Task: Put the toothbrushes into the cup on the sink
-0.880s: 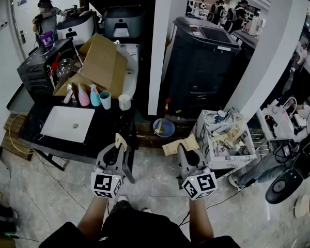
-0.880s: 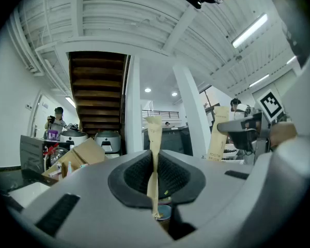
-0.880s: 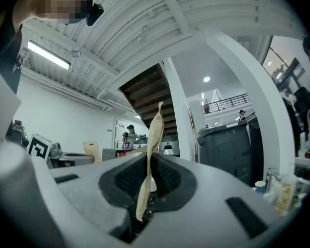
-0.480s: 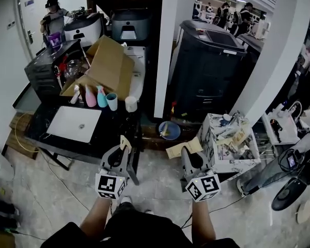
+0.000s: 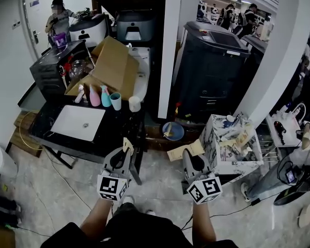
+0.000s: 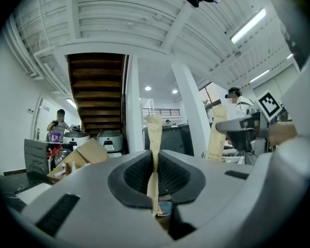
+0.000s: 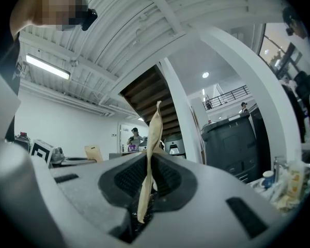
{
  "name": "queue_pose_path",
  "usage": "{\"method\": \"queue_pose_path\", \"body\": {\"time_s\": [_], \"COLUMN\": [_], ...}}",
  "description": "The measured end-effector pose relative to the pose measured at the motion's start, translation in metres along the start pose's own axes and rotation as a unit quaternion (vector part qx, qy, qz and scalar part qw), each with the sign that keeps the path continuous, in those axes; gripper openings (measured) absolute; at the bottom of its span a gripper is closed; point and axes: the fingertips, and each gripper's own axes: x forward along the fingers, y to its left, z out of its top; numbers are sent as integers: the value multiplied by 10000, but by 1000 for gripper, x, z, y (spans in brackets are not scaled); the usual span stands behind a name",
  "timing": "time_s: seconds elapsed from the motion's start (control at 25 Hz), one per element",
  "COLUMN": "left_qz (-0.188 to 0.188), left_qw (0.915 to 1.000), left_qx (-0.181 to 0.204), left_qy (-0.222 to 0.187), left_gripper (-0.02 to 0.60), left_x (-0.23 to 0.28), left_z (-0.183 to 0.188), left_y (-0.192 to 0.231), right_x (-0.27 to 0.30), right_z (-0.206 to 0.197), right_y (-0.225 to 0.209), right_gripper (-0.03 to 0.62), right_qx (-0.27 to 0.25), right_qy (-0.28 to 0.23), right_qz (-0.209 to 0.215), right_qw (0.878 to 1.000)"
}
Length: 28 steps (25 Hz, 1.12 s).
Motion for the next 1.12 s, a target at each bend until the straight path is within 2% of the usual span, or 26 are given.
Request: {"method": "queue_pose_path", "body": {"time_s": [0.6, 0.92, 1.12], "left_qz": [198, 157, 123], "left_qw": [9995, 9997, 9998], "left_qx": [177, 110, 105], "left_qy": [151, 134, 118], "left_gripper": [28, 28, 28], "left_x": [-15, -12, -11], "left_z": [-3, -8, -9], "left_y": [8, 24, 50], "right_x": [10, 26, 43], "right_z": [-11, -11, -14], "right_y": [10, 21, 36], "right_gripper": [29, 29, 29], "right_qx": [94, -9, -47], "right_qy": [42, 69, 99], "right_qz": [251, 270, 231], "right_qw": [9996, 9996, 9997]}}
